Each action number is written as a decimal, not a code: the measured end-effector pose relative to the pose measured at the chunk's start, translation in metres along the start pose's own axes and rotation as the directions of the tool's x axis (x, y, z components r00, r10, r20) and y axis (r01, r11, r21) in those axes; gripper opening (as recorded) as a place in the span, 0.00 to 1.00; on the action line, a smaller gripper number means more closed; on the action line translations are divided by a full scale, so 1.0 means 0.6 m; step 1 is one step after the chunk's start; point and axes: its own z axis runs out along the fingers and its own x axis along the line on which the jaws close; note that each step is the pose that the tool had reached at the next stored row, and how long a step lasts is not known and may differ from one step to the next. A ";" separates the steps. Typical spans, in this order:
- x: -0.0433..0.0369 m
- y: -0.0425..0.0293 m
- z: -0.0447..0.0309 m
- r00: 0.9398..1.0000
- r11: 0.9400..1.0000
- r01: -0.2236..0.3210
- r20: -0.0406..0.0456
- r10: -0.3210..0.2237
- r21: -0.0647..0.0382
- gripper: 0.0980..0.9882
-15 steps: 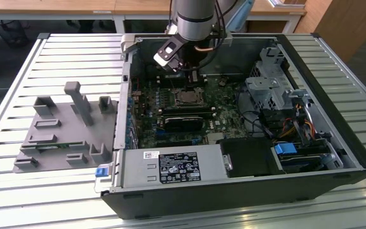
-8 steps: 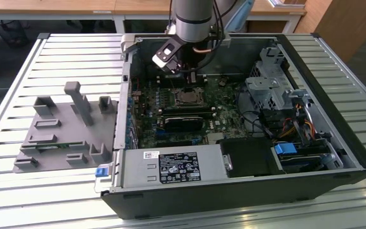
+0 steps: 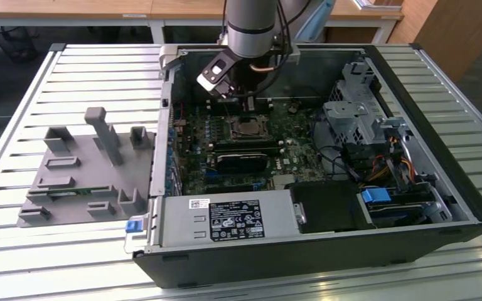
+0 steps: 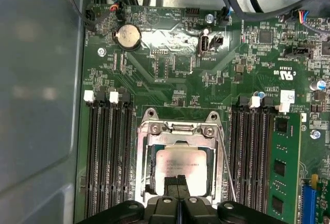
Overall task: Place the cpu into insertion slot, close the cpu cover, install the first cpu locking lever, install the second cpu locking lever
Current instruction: 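Close the cpu cover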
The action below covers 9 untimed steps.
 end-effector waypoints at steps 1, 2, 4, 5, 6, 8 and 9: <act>0.000 -0.001 0.001 1.000 1.000 0.000 0.000 0.000 0.000 0.01; -0.001 -0.003 0.002 1.000 1.000 0.000 0.000 0.000 0.000 0.01; -0.001 -0.005 0.004 1.000 1.000 0.000 0.000 0.000 0.000 0.01; -0.001 -0.006 0.005 1.000 1.000 0.000 0.000 0.000 0.000 0.01; -0.001 -0.006 0.006 1.000 1.000 0.000 0.000 0.000 0.000 0.01; -0.001 -0.008 0.008 1.000 1.000 0.000 0.000 0.000 0.000 0.01; -0.001 -0.008 0.009 1.000 1.000 0.000 0.000 0.000 -0.001 0.01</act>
